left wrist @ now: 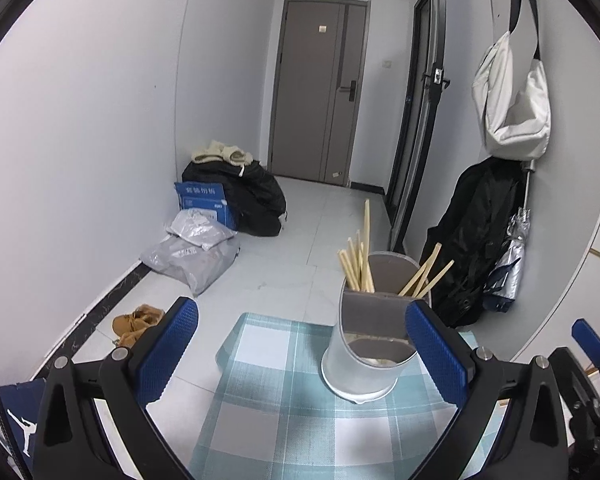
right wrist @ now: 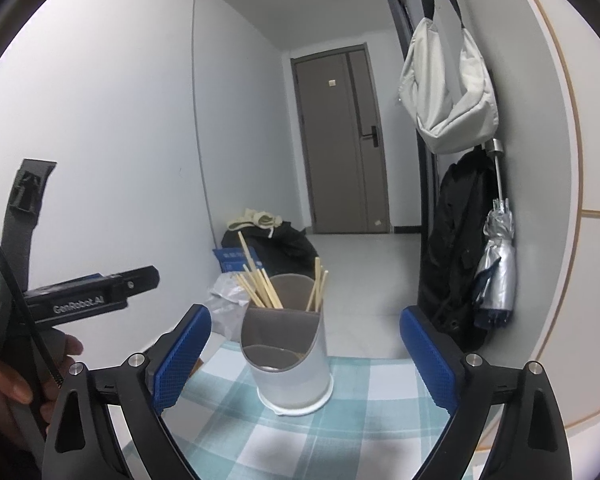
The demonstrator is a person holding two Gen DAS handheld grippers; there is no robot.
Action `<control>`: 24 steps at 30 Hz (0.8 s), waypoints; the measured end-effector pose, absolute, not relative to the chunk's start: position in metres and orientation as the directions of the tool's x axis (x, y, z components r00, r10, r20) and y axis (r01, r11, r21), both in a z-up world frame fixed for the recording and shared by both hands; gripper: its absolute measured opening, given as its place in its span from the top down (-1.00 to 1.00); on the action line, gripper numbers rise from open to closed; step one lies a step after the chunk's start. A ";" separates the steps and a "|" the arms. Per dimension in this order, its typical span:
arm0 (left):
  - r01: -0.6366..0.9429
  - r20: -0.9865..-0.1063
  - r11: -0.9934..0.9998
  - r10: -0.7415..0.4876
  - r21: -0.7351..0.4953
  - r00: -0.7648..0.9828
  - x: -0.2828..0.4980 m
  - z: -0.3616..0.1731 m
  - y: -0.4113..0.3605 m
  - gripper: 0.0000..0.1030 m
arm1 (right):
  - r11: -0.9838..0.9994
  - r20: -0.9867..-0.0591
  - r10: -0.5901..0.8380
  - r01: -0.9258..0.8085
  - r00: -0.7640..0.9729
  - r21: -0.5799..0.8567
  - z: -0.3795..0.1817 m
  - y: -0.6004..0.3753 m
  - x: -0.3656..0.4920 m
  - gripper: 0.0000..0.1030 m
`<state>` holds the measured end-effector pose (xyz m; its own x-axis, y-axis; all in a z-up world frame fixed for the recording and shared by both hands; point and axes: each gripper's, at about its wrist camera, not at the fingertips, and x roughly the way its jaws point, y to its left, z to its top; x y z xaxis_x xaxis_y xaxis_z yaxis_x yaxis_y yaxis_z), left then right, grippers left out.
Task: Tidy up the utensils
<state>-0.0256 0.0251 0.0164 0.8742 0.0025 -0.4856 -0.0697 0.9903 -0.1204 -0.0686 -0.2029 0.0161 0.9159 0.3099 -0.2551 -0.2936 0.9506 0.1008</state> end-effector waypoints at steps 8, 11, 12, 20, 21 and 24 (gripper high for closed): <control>-0.054 -0.511 0.994 -0.004 -0.098 0.860 -0.015 0.004 0.023 -0.97 | 0.953 -0.283 0.302 -0.284 0.910 0.102 0.005 -0.202 -0.057 -0.86; -0.053 -0.520 0.995 0.000 -0.087 0.854 -0.014 -0.001 0.024 -0.97 | 0.955 -0.301 0.295 -0.276 0.907 0.104 0.000 -0.202 -0.052 -0.87; -0.049 -0.528 0.995 -0.007 -0.091 0.849 -0.013 -0.003 0.024 -0.97 | 0.955 -0.311 0.297 -0.276 0.903 0.113 -0.002 -0.203 -0.050 -0.87; -0.042 -0.526 0.995 -0.011 -0.089 0.851 -0.008 -0.001 0.024 -0.97 | 0.959 -0.335 0.280 -0.249 0.899 0.135 -0.008 -0.205 -0.039 -0.87; -0.042 -0.525 0.995 -0.012 -0.090 0.851 -0.008 -0.001 0.024 -0.97 | 0.960 -0.335 0.277 -0.245 0.900 0.135 -0.009 -0.205 -0.038 -0.87; -0.088 -0.512 0.989 0.016 -0.118 0.859 -0.010 0.000 0.030 -0.97 | 0.963 -0.343 0.263 -0.228 0.902 0.140 -0.011 -0.208 -0.037 -0.87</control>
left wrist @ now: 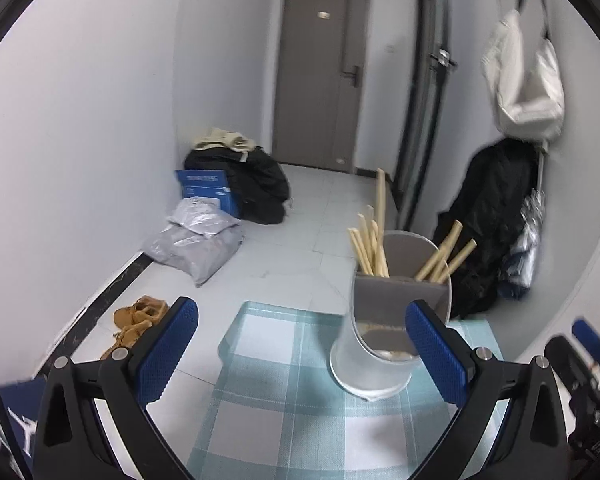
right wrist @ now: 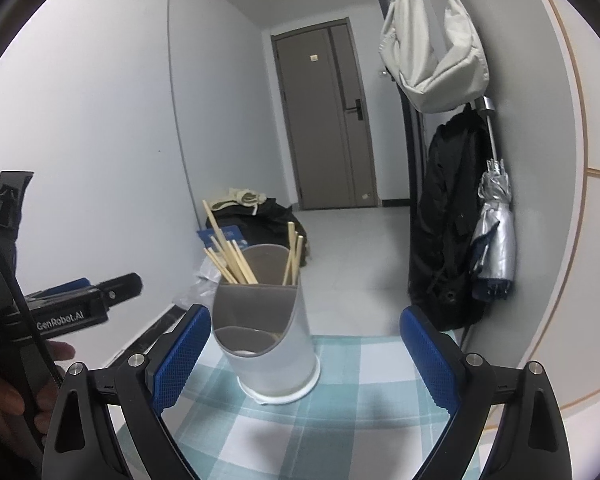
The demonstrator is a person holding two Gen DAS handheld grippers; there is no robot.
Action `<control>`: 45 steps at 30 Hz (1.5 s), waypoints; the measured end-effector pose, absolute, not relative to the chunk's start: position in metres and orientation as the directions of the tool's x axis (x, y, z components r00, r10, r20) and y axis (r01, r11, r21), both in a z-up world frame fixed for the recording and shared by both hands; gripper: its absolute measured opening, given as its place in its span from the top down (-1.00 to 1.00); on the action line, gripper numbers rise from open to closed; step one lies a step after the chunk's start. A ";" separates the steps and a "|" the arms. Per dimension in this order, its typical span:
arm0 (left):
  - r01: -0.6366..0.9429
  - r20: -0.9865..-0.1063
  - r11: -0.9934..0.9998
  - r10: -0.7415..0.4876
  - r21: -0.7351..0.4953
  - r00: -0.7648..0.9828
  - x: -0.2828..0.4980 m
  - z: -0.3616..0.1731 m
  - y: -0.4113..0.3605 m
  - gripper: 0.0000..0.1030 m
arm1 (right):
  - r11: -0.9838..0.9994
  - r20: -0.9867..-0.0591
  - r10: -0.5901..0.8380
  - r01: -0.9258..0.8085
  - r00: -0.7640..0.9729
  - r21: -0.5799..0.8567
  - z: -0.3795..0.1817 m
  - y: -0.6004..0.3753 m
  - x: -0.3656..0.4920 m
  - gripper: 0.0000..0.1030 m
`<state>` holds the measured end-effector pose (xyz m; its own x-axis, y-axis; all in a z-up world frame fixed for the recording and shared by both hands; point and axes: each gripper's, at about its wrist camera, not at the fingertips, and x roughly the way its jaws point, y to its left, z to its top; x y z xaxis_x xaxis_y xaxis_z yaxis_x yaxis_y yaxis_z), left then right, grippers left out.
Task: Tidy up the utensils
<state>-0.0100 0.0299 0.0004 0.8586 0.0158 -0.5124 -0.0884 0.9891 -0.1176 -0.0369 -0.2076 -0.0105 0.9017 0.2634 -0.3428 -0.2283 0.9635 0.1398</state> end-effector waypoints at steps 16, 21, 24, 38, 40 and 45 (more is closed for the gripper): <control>-0.066 -0.524 0.995 0.014 -0.080 0.852 -0.008 -0.003 0.017 -0.97 | 0.967 -0.339 0.242 -0.196 0.909 0.164 -0.009 -0.213 -0.038 -0.87; -0.080 -0.534 0.993 0.021 -0.088 0.845 -0.010 -0.005 0.018 -0.97 | 0.965 -0.336 0.248 -0.203 0.909 0.164 -0.008 -0.212 -0.041 -0.87; -0.103 -0.536 0.991 0.038 -0.091 0.844 -0.010 -0.006 0.020 -0.97 | 0.966 -0.327 0.246 -0.204 0.912 0.159 -0.006 -0.211 -0.044 -0.87; -0.096 -0.532 0.989 0.022 -0.112 0.846 -0.009 -0.008 0.020 -0.97 | 0.966 -0.313 0.249 -0.210 0.917 0.153 -0.004 -0.212 -0.048 -0.88; -0.093 -0.530 0.989 0.019 -0.114 0.848 -0.009 -0.007 0.019 -0.97 | 0.966 -0.313 0.246 -0.208 0.917 0.152 -0.005 -0.212 -0.047 -0.88; -0.086 -0.533 0.989 0.010 -0.118 0.846 -0.010 -0.007 0.019 -0.97 | 0.966 -0.315 0.247 -0.207 0.916 0.156 -0.004 -0.212 -0.048 -0.88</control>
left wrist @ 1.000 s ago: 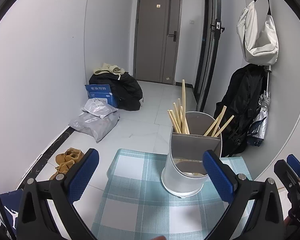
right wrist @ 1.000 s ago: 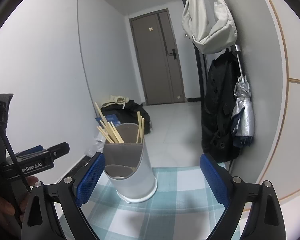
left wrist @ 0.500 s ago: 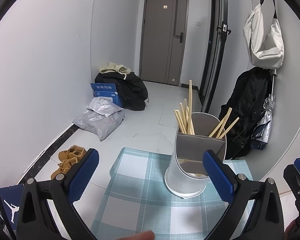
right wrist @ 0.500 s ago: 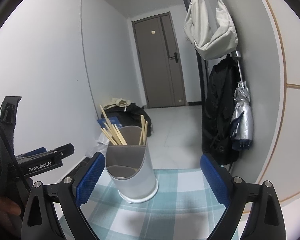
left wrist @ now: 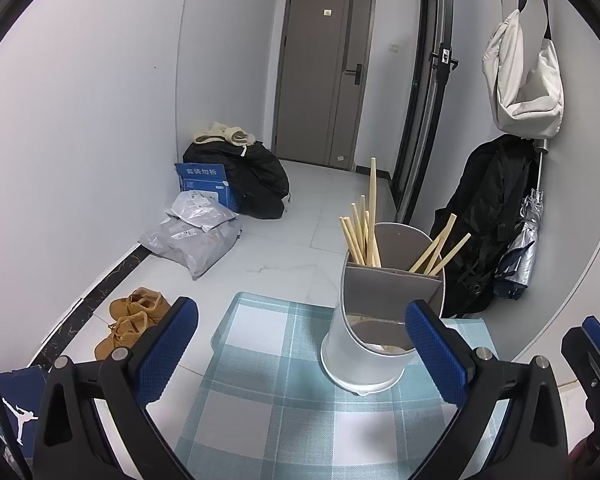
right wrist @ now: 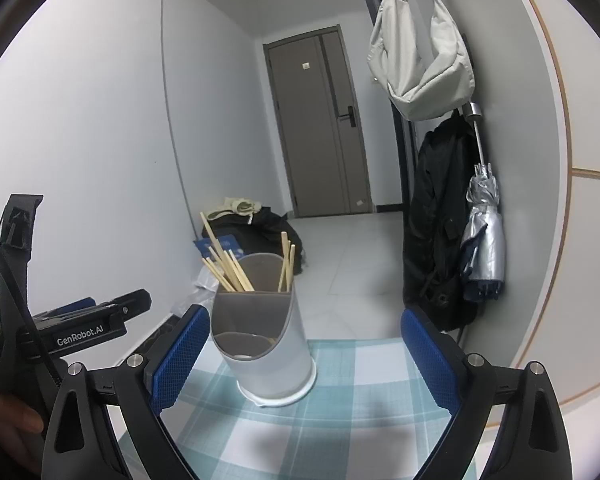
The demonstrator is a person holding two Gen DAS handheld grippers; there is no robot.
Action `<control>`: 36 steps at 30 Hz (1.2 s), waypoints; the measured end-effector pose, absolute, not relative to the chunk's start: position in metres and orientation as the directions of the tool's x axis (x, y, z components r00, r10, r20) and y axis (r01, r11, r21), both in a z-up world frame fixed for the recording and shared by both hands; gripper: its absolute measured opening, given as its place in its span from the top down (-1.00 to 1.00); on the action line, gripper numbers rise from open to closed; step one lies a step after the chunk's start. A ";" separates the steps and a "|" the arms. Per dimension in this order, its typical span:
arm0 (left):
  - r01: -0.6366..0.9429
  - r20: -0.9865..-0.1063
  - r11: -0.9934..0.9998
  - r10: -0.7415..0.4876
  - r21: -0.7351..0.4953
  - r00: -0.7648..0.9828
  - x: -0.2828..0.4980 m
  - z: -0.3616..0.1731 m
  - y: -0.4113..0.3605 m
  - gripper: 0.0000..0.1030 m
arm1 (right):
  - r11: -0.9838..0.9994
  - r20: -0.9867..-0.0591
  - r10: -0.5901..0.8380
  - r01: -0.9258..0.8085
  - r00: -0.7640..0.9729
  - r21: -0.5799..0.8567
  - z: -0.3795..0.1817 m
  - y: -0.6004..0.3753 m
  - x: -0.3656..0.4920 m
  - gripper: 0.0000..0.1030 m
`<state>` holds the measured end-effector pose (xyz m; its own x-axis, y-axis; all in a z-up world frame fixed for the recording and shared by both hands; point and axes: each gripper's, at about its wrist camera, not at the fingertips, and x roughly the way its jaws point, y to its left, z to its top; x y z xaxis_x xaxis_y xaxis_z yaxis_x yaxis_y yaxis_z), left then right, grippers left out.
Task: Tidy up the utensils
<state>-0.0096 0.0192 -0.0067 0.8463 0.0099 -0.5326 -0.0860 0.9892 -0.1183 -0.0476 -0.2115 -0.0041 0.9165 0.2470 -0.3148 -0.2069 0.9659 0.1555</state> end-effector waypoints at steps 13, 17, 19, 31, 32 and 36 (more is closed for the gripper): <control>-0.091 -0.528 0.989 0.017 -0.114 0.849 -0.011 -0.007 0.019 -0.97 | 0.967 -0.317 0.245 -0.207 0.916 0.149 -0.004 -0.209 -0.048 -0.89; -0.091 -0.528 0.989 0.019 -0.112 0.849 -0.011 -0.007 0.019 -0.97 | 0.967 -0.316 0.244 -0.206 0.917 0.149 -0.003 -0.209 -0.049 -0.89; -0.089 -0.528 0.990 0.017 -0.112 0.849 -0.011 -0.007 0.018 -0.97 | 0.967 -0.316 0.244 -0.206 0.917 0.149 -0.003 -0.209 -0.049 -0.89; -0.088 -0.533 0.990 0.017 -0.109 0.846 -0.011 -0.009 0.019 -0.97 | 0.967 -0.315 0.243 -0.205 0.917 0.150 -0.003 -0.209 -0.050 -0.91; -0.088 -0.533 0.990 0.017 -0.108 0.846 -0.011 -0.009 0.019 -0.97 | 0.967 -0.315 0.243 -0.205 0.917 0.149 -0.003 -0.209 -0.050 -0.91; -0.084 -0.536 0.991 0.014 -0.105 0.844 -0.010 -0.010 0.018 -0.97 | 0.968 -0.318 0.240 -0.202 0.917 0.149 -0.004 -0.209 -0.050 -0.91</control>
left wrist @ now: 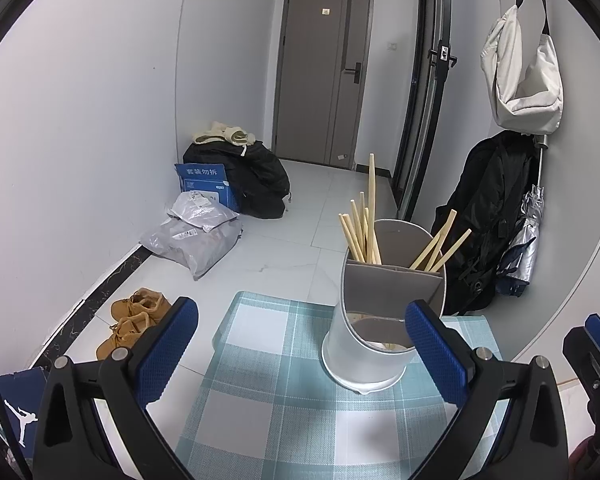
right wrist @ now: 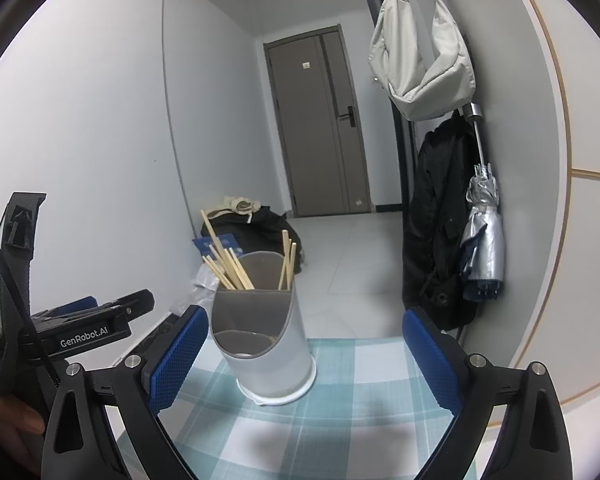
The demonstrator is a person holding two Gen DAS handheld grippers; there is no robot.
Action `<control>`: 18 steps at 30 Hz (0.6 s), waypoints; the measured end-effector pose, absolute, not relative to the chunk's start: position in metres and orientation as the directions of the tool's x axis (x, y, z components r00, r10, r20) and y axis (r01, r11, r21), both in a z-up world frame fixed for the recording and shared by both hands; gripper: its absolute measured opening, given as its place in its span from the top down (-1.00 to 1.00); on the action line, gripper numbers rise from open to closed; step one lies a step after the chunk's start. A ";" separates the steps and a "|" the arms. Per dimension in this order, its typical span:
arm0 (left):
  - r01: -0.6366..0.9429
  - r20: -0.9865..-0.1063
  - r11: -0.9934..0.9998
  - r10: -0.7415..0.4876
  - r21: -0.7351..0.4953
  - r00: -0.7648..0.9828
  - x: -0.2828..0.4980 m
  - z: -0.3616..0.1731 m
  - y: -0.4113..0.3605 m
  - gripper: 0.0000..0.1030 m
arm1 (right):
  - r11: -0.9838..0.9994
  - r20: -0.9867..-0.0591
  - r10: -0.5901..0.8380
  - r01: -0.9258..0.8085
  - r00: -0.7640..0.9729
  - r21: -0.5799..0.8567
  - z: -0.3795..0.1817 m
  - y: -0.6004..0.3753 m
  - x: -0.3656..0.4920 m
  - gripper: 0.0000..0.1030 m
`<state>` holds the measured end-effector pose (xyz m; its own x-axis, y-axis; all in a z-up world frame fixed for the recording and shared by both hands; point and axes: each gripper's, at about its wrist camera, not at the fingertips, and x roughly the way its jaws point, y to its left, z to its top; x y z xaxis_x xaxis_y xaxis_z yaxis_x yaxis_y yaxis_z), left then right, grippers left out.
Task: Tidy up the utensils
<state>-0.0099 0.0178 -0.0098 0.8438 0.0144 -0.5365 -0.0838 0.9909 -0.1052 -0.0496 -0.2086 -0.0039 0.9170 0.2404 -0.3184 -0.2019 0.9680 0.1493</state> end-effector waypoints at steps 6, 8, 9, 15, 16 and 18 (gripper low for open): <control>-0.072 -0.535 0.992 0.003 -0.108 0.845 -0.011 -0.009 0.017 -0.97 | 0.969 -0.318 0.235 -0.197 0.918 0.147 -0.004 -0.209 -0.049 -0.92; -0.071 -0.535 0.991 0.002 -0.109 0.845 -0.011 -0.009 0.017 -0.97 | 0.969 -0.319 0.234 -0.196 0.918 0.148 -0.004 -0.209 -0.049 -0.92; -0.071 -0.536 0.992 0.002 -0.108 0.844 -0.011 -0.009 0.017 -0.97 | 0.970 -0.318 0.233 -0.195 0.919 0.147 -0.004 -0.209 -0.049 -0.92; -0.073 -0.539 0.991 0.002 -0.110 0.842 -0.011 -0.009 0.017 -0.97 | 0.971 -0.318 0.230 -0.193 0.920 0.143 -0.004 -0.208 -0.049 -0.92; -0.074 -0.540 0.991 0.003 -0.110 0.842 -0.011 -0.010 0.017 -0.97 | 0.971 -0.319 0.228 -0.192 0.920 0.141 -0.005 -0.208 -0.050 -0.92; -0.075 -0.543 0.991 0.002 -0.113 0.840 -0.011 -0.010 0.018 -0.97 | 0.971 -0.319 0.228 -0.192 0.920 0.141 -0.005 -0.208 -0.049 -0.92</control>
<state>-0.0109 0.0179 -0.0103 0.8399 0.0018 -0.5427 -0.0749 0.9908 -0.1127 -0.0494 -0.2085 -0.0047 0.9198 0.2280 -0.3195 -0.1917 0.9712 0.1414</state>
